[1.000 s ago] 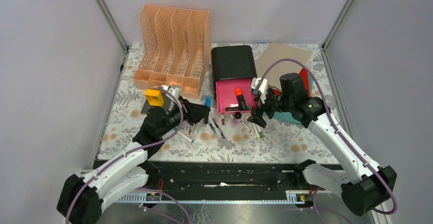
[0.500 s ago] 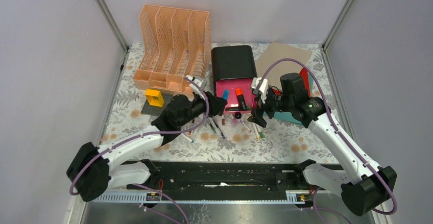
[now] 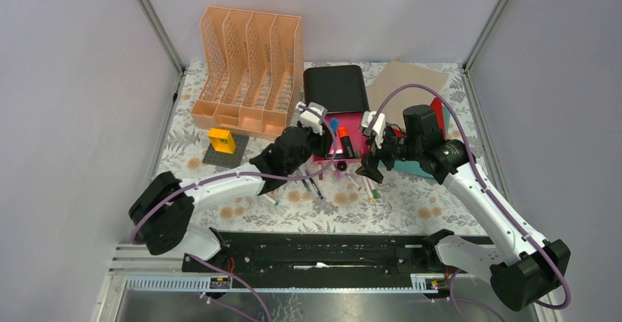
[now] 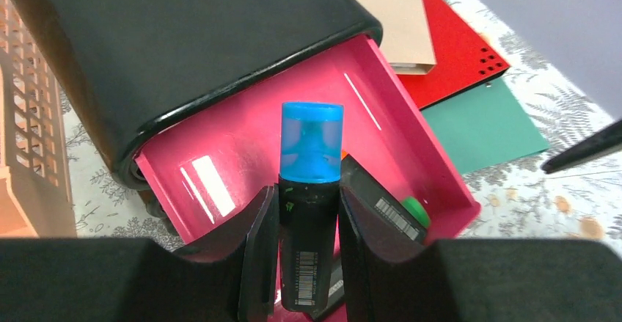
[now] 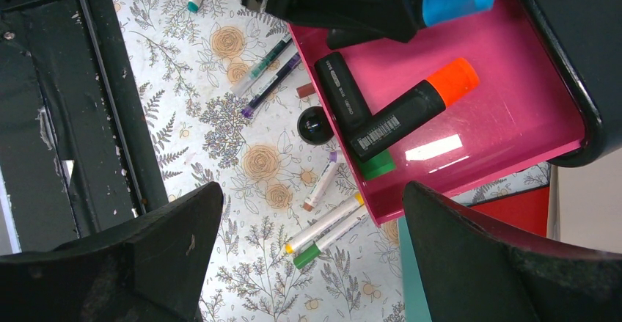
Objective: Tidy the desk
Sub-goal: Place the stationery in the drawer.
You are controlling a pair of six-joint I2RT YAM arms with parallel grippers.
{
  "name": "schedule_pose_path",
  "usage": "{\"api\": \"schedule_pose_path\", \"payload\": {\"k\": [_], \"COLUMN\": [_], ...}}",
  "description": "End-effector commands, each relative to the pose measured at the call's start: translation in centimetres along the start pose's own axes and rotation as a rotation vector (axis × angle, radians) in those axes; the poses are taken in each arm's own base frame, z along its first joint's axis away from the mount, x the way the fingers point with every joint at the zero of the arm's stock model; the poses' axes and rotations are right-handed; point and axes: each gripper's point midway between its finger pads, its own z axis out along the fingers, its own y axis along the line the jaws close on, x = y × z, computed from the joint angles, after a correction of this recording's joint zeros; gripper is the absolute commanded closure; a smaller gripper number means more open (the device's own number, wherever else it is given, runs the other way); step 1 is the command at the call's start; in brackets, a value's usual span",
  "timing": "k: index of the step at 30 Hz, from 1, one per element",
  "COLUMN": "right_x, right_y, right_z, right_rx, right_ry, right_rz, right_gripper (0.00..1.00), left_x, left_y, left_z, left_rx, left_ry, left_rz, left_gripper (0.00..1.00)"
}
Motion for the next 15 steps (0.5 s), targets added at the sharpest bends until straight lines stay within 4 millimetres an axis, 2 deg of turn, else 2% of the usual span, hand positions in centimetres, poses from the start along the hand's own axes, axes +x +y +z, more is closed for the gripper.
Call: {"api": "schedule_pose_path", "payload": {"k": [1, 7, 11, 15], "right_x": [-0.9, -0.9, -0.9, -0.8], "right_y": [0.0, -0.1, -0.1, -0.1], "right_z": [-0.5, -0.6, -0.5, -0.5], "right_rx": [0.004, 0.006, 0.003, 0.002], "right_ry": [-0.033, -0.032, -0.032, -0.03], "right_rz": [-0.03, -0.029, -0.028, -0.026], "right_gripper": [0.0, 0.0, 0.0, 0.0], "left_x": [-2.3, -2.9, -4.9, -6.8], "left_y": [0.8, 0.9, -0.4, -0.9], "left_z": [1.4, 1.7, 0.4, -1.4], "left_rx": [-0.13, -0.189, -0.167, -0.133], "left_ry": [-0.074, -0.073, -0.108, -0.15], "left_rz": [0.094, 0.15, 0.166, 0.149], "left_gripper": [0.82, 0.47, 0.31, 0.21]}}
